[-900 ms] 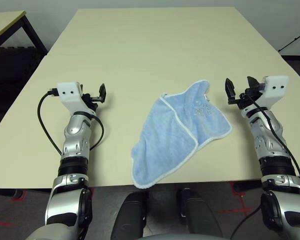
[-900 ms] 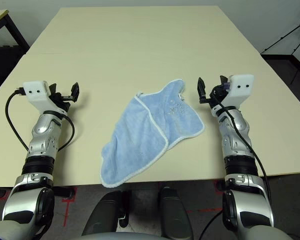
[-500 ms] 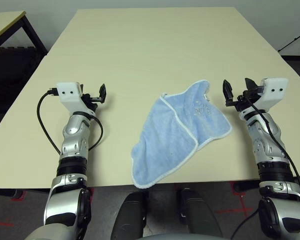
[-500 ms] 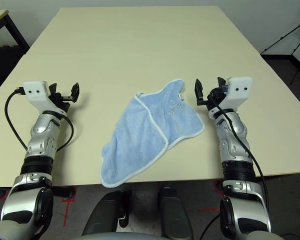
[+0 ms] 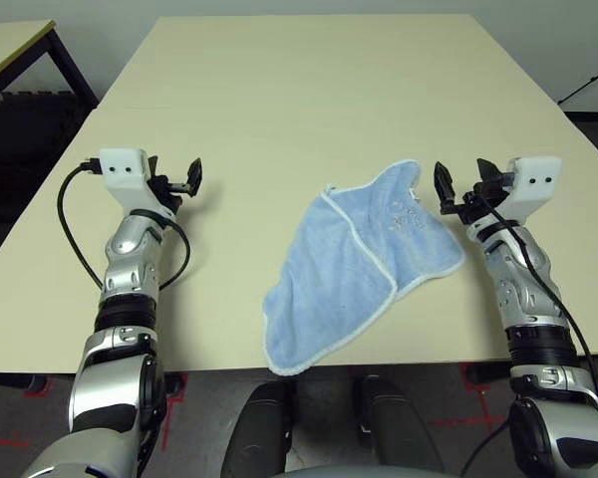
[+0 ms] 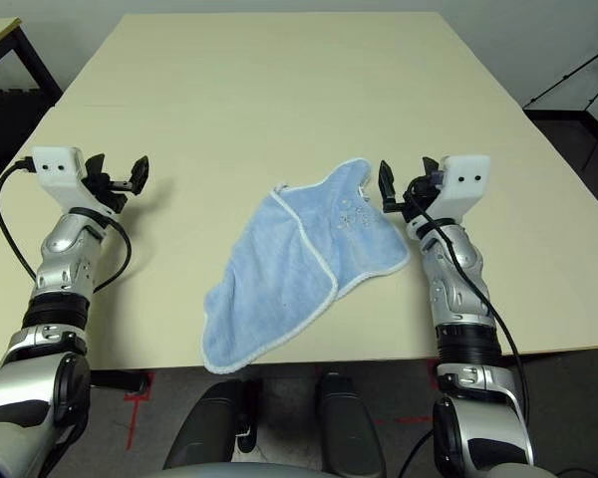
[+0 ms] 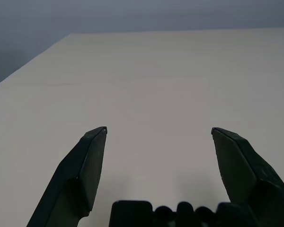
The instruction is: Fold the towel and set it aside.
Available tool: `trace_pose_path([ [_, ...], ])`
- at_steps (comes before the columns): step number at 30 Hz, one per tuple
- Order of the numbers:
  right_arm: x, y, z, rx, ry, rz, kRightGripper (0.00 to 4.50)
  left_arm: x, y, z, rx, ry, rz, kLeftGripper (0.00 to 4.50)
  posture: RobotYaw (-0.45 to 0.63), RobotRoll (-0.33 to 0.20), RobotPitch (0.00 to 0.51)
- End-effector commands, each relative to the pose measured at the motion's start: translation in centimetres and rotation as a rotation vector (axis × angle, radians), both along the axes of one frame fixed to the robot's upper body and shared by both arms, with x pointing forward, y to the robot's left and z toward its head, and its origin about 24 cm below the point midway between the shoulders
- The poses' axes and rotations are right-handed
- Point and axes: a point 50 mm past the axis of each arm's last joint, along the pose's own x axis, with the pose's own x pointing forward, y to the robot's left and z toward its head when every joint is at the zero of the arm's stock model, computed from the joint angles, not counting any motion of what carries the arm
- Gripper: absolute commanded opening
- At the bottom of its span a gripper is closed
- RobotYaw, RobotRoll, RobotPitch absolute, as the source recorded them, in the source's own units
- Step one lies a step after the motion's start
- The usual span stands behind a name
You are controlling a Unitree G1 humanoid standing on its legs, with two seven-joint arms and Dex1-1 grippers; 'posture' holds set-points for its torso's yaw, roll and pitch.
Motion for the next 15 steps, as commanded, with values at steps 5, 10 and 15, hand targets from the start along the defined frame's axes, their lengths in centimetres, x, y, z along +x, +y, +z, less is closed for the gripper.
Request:
trace_pose_path([
  [5, -0.2, -1.1, 0.7, -0.005, 0.007, 0.118, 4.47, -0.5, -1.1, 1.4, 0.071, 0.129, -0.584, 4.5, 0.05, 0.0, 0.12],
  [10, -0.4, -1.0, 1.5, -0.052, 0.02, 0.223, 4.47, -1.0, -1.0, 3.0, 0.229, 0.255, -0.861, 4.5, 0.04, 0.0, 0.124],
  [15, -0.1, -0.2, 2.7, -0.132, 0.046, 0.347, 4.47, -1.3, -1.3, 3.4, 0.392, 0.312, -1.008, 4.5, 0.02, 0.0, 0.126],
])
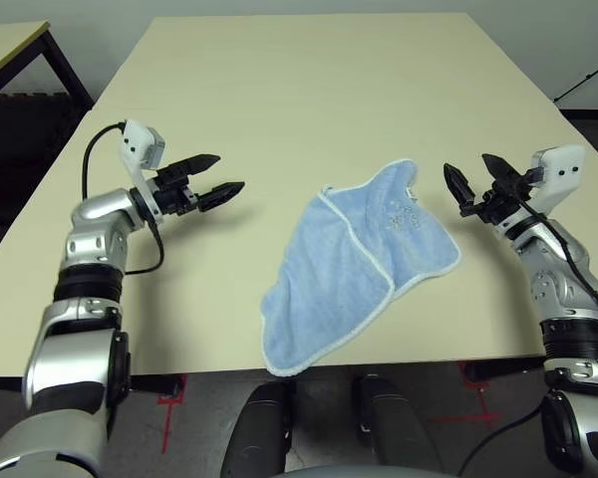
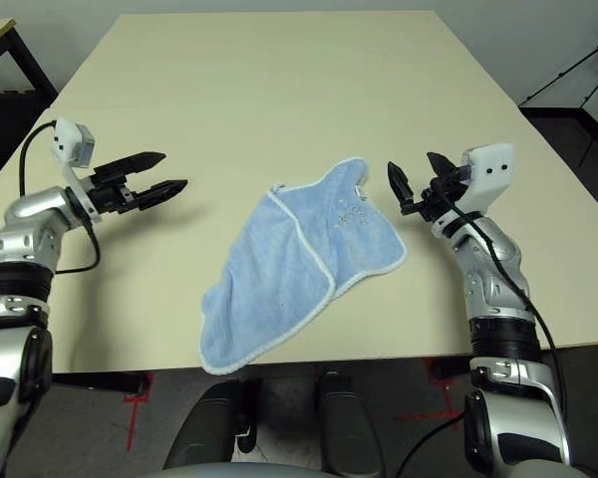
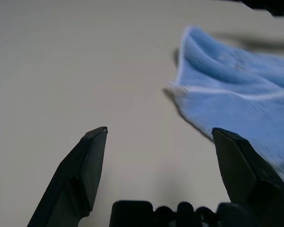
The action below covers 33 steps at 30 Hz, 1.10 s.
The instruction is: Fold the towel and set it aside.
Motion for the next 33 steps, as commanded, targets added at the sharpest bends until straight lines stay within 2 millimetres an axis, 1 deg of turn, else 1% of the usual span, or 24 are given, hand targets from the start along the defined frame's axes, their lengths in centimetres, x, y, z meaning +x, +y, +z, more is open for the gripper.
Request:
trace_pose_path([
  [1, 0.4, 0.7, 1.3, -0.071, 0.008, 0.097, 4.47, -0.2, -0.3, -0.4, 0.087, 0.024, -0.101, 4.5, 0.02, 0.0, 0.127],
  [5, 2.1, 0.6, 2.8, -0.184, 0.09, 0.188, 4.47, -0.3, -0.9, -0.8, 0.092, 0.008, -0.151, 4.5, 0.0, 0.0, 0.129],
  [8, 3.5, 0.4, 3.9, -0.199, 0.205, 0.252, 4.47, -0.3, -1.2, -0.9, 0.077, 0.001, -0.165, 4.5, 0.01, 0.0, 0.129],
  [10, 4.1, 0.3, 4.5, -0.203, 0.281, 0.283, 4.47, -0.2, -1.3, -0.9, 0.07, -0.004, -0.169, 4.5, 0.01, 0.0, 0.13],
  [12, 4.7, 0.3, 4.8, -0.241, 0.336, 0.294, 4.47, -0.2, -1.3, -0.8, 0.046, -0.009, -0.158, 4.5, 0.01, 0.0, 0.13],
  [16, 6.1, 0.4, 5.4, -0.309, 0.387, 0.236, 4.47, -0.3, -1.4, -0.7, 0.038, -0.017, -0.155, 4.5, 0.03, 0.0, 0.141],
  [18, 6.6, 0.4, 5.5, -0.362, 0.4, 0.216, 4.47, -0.4, -1.5, -0.6, 0.03, -0.022, -0.156, 4.5, 0.04, 0.0, 0.147],
  [22, 7.1, 0.7, 5.4, -0.402, 0.406, 0.191, 4.47, -0.7, -1.6, -0.4, 0.011, -0.03, -0.149, 4.5, 0.06, 0.0, 0.157],
  [29, 7.7, 1.7, 4.1, -0.49, 0.432, 0.147, 4.47, -1.2, -1.7, -0.6, -0.005, -0.018, -0.14, 4.5, 0.07, 0.0, 0.182],
  [33, 7.9, 2.6, 3.3, -0.498, 0.435, 0.129, 4.47, -1.4, -1.8, -0.8, -0.011, -0.01, -0.136, 4.5, 0.07, 0.0, 0.193],
])
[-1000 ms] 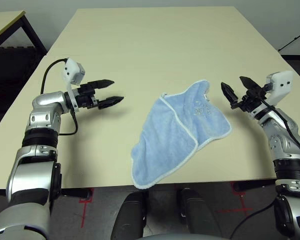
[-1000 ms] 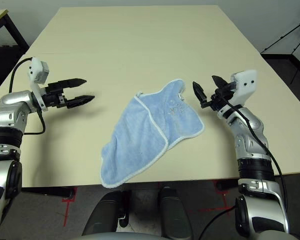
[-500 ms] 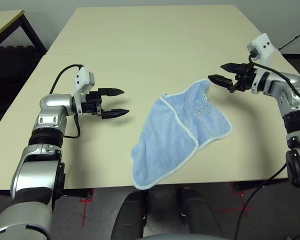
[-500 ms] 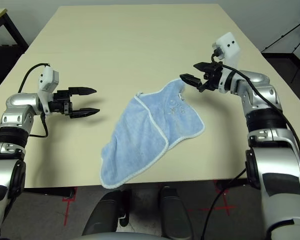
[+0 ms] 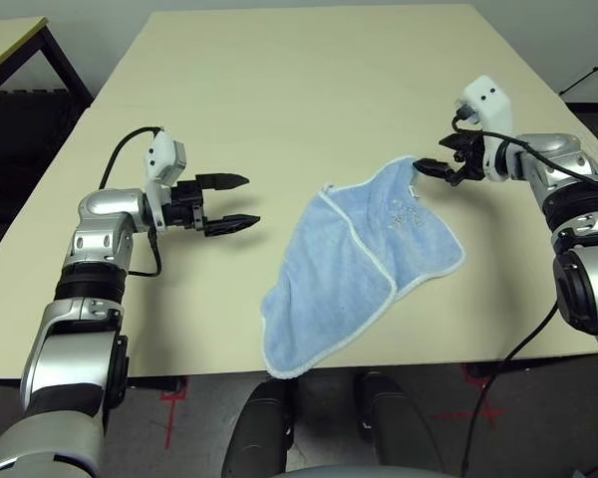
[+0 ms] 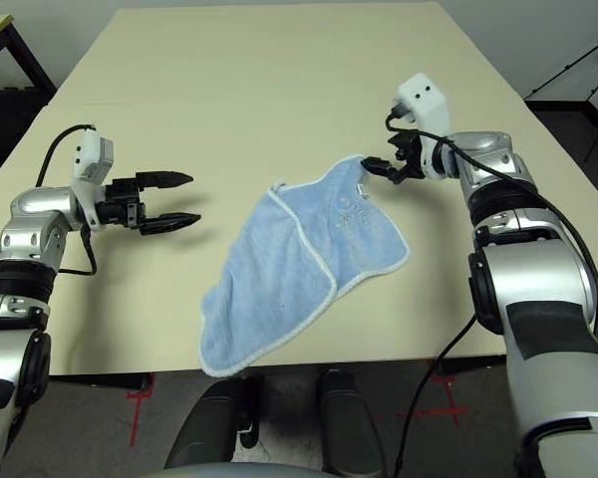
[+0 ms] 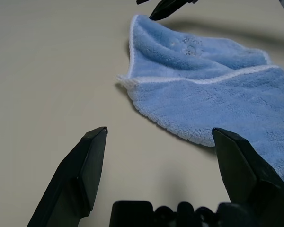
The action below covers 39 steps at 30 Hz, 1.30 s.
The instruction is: Fold the towel and set it aside.
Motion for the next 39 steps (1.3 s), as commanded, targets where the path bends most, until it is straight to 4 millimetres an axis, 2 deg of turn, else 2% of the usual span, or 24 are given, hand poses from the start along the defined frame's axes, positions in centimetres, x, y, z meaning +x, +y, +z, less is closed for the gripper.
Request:
trace_pose_path([
  [1, 0.2, 0.5, -0.7, -0.027, 0.003, -0.02, 4.47, -0.3, 0.0, 0.0, -0.015, 0.0, 0.002, 4.5, 0.07, 0.0, 0.195],
  [4, 0.2, 0.9, -1.2, -0.022, 0.013, -0.026, 4.21, -0.3, -0.1, -0.1, -0.016, 0.004, 0.002, 4.5, 0.07, 0.0, 0.197],
  [6, 0.2, 1.1, -1.4, -0.01, 0.021, -0.022, 3.73, -0.4, -0.1, -0.1, -0.017, 0.007, 0.001, 4.5, 0.07, 0.0, 0.197],
  [11, 0.3, 1.4, -1.1, 0.054, 0.01, -0.002, 1.89, -0.4, 0.0, -0.3, -0.015, 0.013, 0.003, 4.5, 0.07, 0.0, 0.191],
  [15, 0.1, 1.2, 1.0, 0.185, -0.117, 0.076, 0.29, -0.4, 0.0, -0.3, -0.021, 0.012, 0.011, 4.5, 0.06, 0.0, 0.182],
  [16, 0.0, 1.1, 1.5, 0.221, -0.152, 0.104, 0.02, -0.3, -0.1, -0.3, -0.024, 0.012, 0.016, 4.5, 0.06, 0.0, 0.176],
  [19, -0.6, 0.7, 3.0, 0.337, -0.245, 0.166, 0.02, -0.2, -0.4, -0.5, -0.033, 0.011, 0.024, 4.5, 0.05, 0.0, 0.169],
  [25, -2.0, -0.1, 3.6, 0.403, -0.327, 0.201, 0.02, -0.2, -1.0, -0.9, -0.053, 0.013, 0.02, 4.5, 0.04, 0.0, 0.155],
  [32, -2.2, -1.1, 1.9, 0.258, -0.238, 0.138, 0.02, -0.3, -1.5, -1.0, -0.06, 0.024, 0.005, 4.5, 0.03, 0.0, 0.169],
  [36, -1.7, -1.0, 1.9, 0.229, -0.182, 0.141, 0.02, -0.3, -1.5, -0.9, -0.058, 0.023, 0.004, 4.5, 0.03, 0.0, 0.191],
  [39, -1.3, -1.0, 2.1, 0.244, -0.14, 0.141, 0.72, -0.3, -1.5, -0.9, -0.061, 0.019, 0.012, 4.5, 0.03, 0.0, 0.2],
])
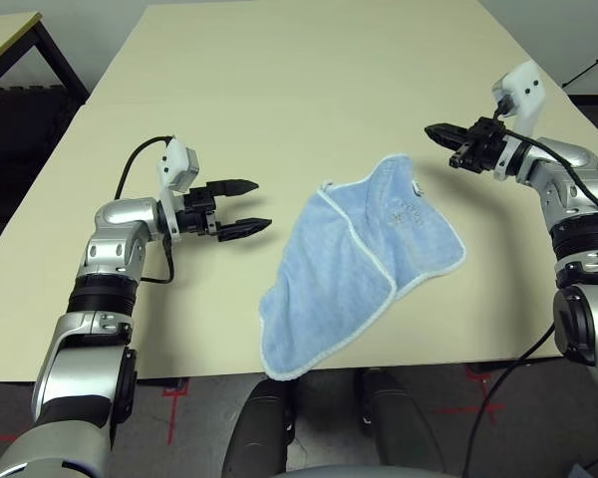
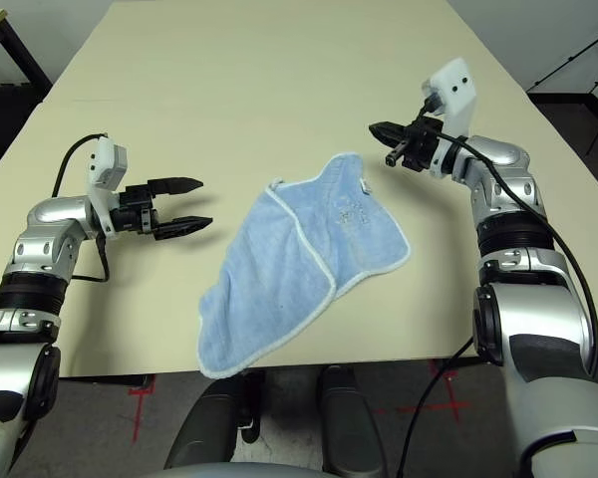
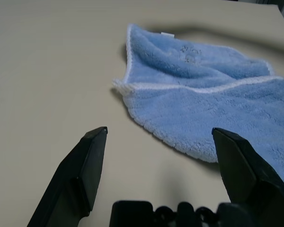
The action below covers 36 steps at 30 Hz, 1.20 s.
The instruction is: Fold the towel and set it aside.
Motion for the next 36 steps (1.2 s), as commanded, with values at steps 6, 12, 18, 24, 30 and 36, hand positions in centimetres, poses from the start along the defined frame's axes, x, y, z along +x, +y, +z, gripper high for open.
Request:
trace_pose_path([
  [6, 0.6, -0.6, 0.4, 0.021, 0.127, -0.015, 2.98, -0.7, -0.4, -0.7, -0.025, 0.006, 0.004, 4.5, 0.06, 0.0, 0.23],
  [12, 0.6, -1.4, -0.1, -0.084, 0.16, -0.055, 4.48, -1.4, -0.3, -0.9, -0.031, 0.013, 0.015, 4.5, 0.07, 0.0, 0.261],
  [18, 0.8, -0.8, -0.7, -0.108, 0.147, -0.056, 4.48, -1.9, 0.1, -1.0, -0.022, 0.025, 0.025, 4.5, 0.08, 0.0, 0.279],
  [24, 1.1, 0.2, -1.3, -0.11, 0.126, -0.067, 4.48, -1.8, 0.1, -0.5, -0.015, 0.017, 0.018, 4.5, 0.09, 0.0, 0.282],
  [30, 1.4, 1.1, -2.0, -0.129, 0.124, -0.084, 4.48, -1.8, -0.1, 0.0, 0.003, -0.028, 0.008, 4.5, 0.1, 0.0, 0.287],
  [36, 1.6, 1.4, -2.5, -0.147, 0.139, -0.113, 4.11, -1.8, -0.3, 0.4, 0.025, -0.089, -0.012, 4.5, 0.11, 0.0, 0.287],
])
